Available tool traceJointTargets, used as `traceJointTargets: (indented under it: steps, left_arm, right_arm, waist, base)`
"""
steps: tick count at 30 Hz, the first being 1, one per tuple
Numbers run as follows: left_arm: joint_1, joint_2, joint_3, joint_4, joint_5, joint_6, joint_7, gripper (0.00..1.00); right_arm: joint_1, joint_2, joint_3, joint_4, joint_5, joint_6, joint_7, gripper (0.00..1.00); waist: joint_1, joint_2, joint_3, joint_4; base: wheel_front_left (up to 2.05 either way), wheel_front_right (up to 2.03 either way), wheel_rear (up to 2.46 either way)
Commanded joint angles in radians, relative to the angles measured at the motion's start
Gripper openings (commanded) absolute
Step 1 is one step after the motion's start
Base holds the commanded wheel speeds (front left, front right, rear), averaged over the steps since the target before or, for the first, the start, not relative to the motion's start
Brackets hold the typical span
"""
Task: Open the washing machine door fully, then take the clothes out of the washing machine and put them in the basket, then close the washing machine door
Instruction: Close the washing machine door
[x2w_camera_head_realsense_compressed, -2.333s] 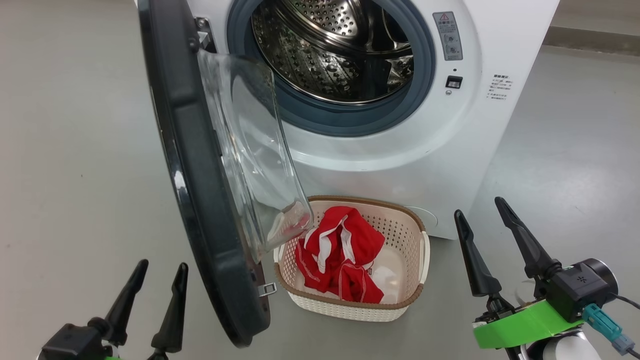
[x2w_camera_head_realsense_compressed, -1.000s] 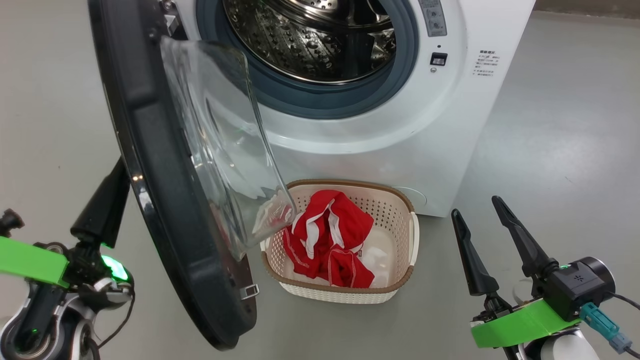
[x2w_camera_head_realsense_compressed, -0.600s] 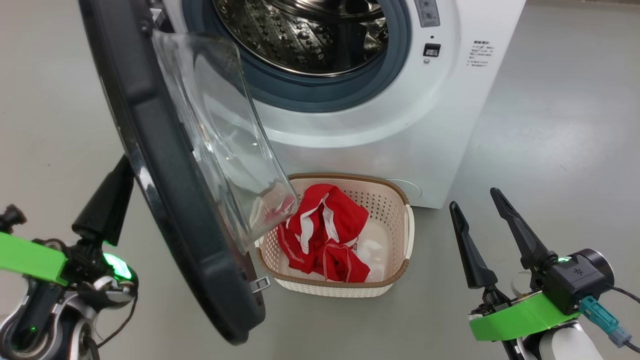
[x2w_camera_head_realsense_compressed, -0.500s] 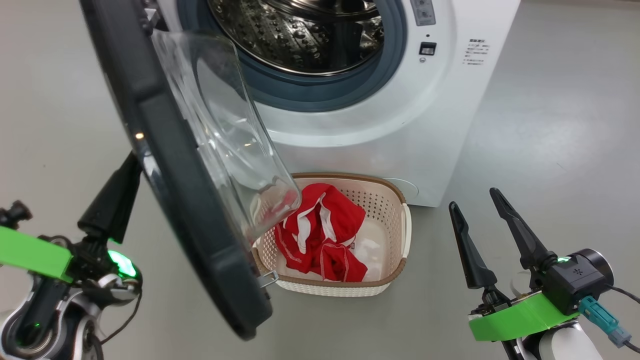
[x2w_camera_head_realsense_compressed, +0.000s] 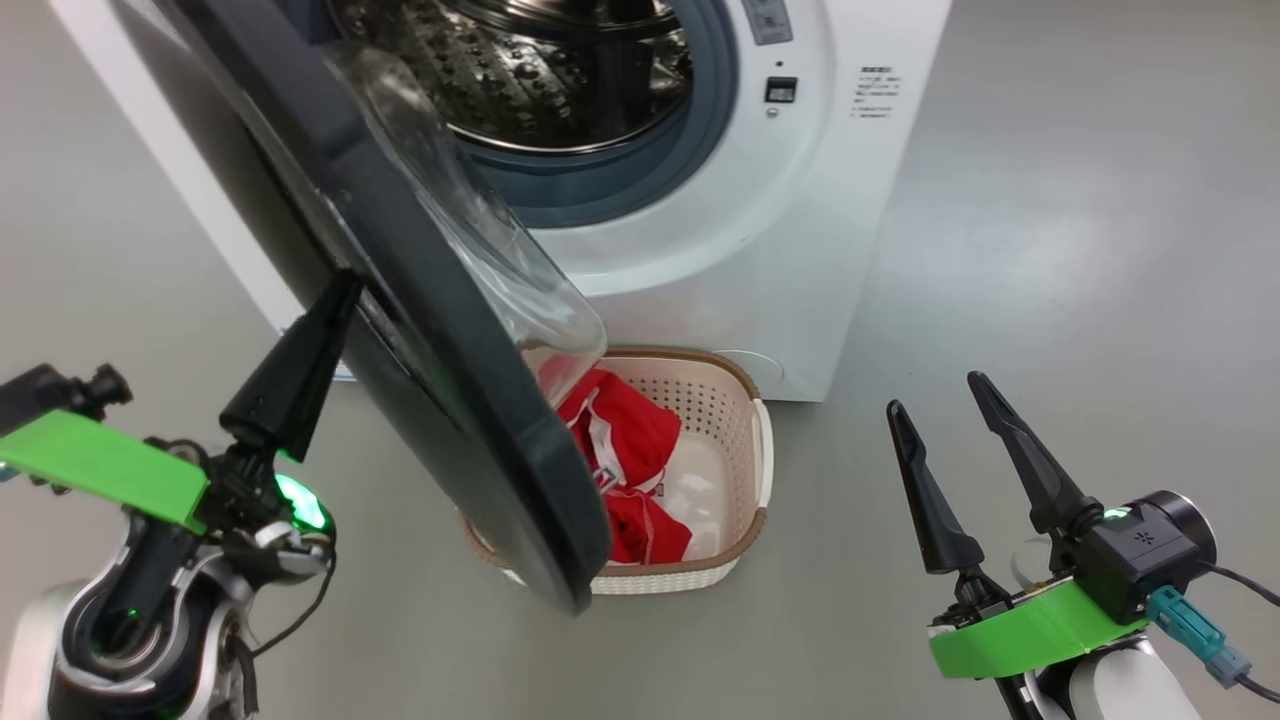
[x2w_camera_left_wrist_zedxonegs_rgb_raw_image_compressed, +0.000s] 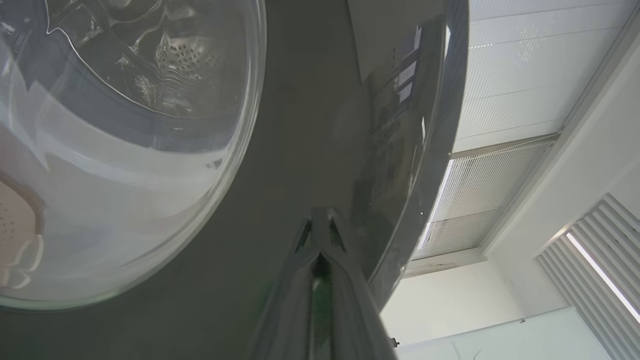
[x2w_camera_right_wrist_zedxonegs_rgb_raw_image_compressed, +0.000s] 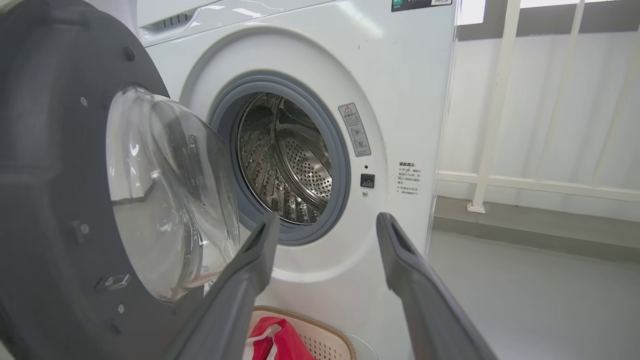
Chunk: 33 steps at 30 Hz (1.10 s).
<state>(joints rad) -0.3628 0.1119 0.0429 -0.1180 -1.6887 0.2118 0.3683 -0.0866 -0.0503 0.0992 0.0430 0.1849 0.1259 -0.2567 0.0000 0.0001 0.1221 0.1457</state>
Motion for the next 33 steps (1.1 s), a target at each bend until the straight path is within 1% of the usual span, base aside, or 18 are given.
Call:
traceJointTargets:
  steps: [1, 9, 19, 33]
  left_arm:
    - [-0.050, 0.013, 0.019, -0.016, 0.015, -0.011, 0.007, 0.00]
    - [-0.082, -0.007, 0.002, 0.025, 0.017, -0.018, -0.005, 0.00]
    - [-0.143, -0.032, -0.016, 0.083, 0.023, -0.058, -0.043, 0.00]
    - [-0.238, -0.046, -0.021, 0.190, 0.041, -0.096, -0.104, 0.00]
  right_arm:
    - [-0.034, 0.000, 0.023, -0.022, 0.008, 0.005, -0.005, 1.00]
    - [-0.031, 0.000, 0.027, -0.025, 0.004, 0.005, -0.005, 1.00]
    - [-0.034, 0.000, 0.040, -0.025, 0.004, 0.005, -0.005, 1.00]
    - [-0.041, 0.000, 0.048, -0.032, 0.004, 0.005, -0.005, 1.00]
  waist:
    - [0.0000, -0.0001, 0.000, -0.020]
    - [0.0000, -0.0001, 0.001, -0.050]
    - [0.0000, -0.0001, 0.017, -0.085]
    - [0.0000, -0.0001, 0.039, -0.152]
  base:
    - [0.00, 0.00, 0.00]
    - [0.00, 0.00, 0.00]
    - [0.00, 0.00, 0.00]
    - [0.00, 0.00, 0.00]
